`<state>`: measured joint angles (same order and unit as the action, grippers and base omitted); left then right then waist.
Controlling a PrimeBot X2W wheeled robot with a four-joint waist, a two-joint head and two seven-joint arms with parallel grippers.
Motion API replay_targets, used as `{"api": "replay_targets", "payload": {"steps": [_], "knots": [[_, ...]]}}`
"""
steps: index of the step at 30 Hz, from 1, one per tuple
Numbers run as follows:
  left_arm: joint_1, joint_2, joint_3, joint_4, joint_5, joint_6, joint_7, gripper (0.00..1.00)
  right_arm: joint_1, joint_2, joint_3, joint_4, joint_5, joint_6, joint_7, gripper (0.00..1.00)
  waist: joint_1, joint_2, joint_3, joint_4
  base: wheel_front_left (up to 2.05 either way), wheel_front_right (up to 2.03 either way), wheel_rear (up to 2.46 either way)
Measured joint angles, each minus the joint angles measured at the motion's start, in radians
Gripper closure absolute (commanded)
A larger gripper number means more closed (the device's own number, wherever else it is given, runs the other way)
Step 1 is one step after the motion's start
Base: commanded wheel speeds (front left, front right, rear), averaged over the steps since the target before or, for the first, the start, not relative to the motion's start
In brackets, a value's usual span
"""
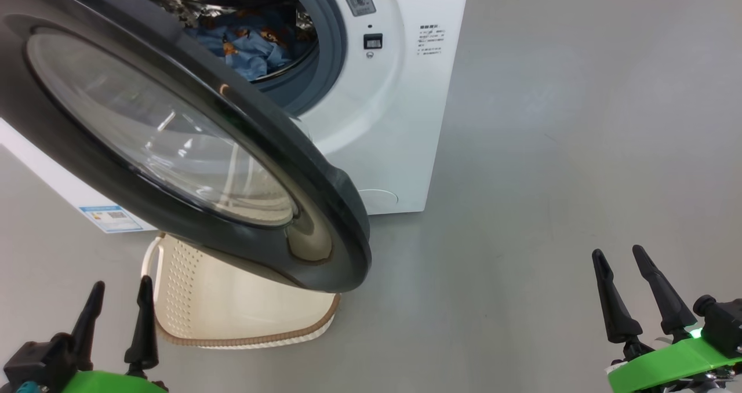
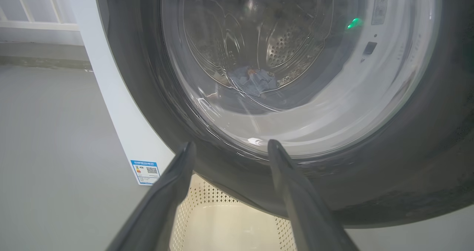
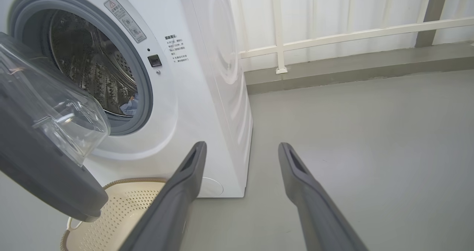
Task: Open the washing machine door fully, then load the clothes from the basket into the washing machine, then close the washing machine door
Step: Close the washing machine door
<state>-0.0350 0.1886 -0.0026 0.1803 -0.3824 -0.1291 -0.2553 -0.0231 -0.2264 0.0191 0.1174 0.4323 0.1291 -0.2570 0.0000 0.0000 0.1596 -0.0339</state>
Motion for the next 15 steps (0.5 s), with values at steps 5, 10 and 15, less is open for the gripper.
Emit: {"api": "replay_targets", "payload": {"steps": [5, 10, 15], "knots": [[0.000, -0.010, -0.001, 0.004, 0.000, 0.000, 0.000, 0.00, 0.000, 0.001, 0.013, -0.009, 0.001, 0.000, 0.000, 1.00, 0.0000, 0.0000, -0.009, 0.017, 0.00, 0.00, 0.00], [0.017, -0.028, 0.004, 0.003, 0.000, 0.000, 0.000, 0.00, -0.020, 0.000, 0.052, -0.058, 0.003, 0.000, 0.000, 1.00, 0.0000, 0.0000, -0.023, 0.041, 0.00, 0.00, 0.00], [0.036, -0.046, 0.006, -0.002, 0.000, 0.000, 0.000, 0.00, -0.090, -0.006, 0.128, -0.163, 0.010, 0.000, 0.000, 1.00, 0.0000, 0.0000, -0.037, 0.071, 0.00, 0.00, 0.00]]}}
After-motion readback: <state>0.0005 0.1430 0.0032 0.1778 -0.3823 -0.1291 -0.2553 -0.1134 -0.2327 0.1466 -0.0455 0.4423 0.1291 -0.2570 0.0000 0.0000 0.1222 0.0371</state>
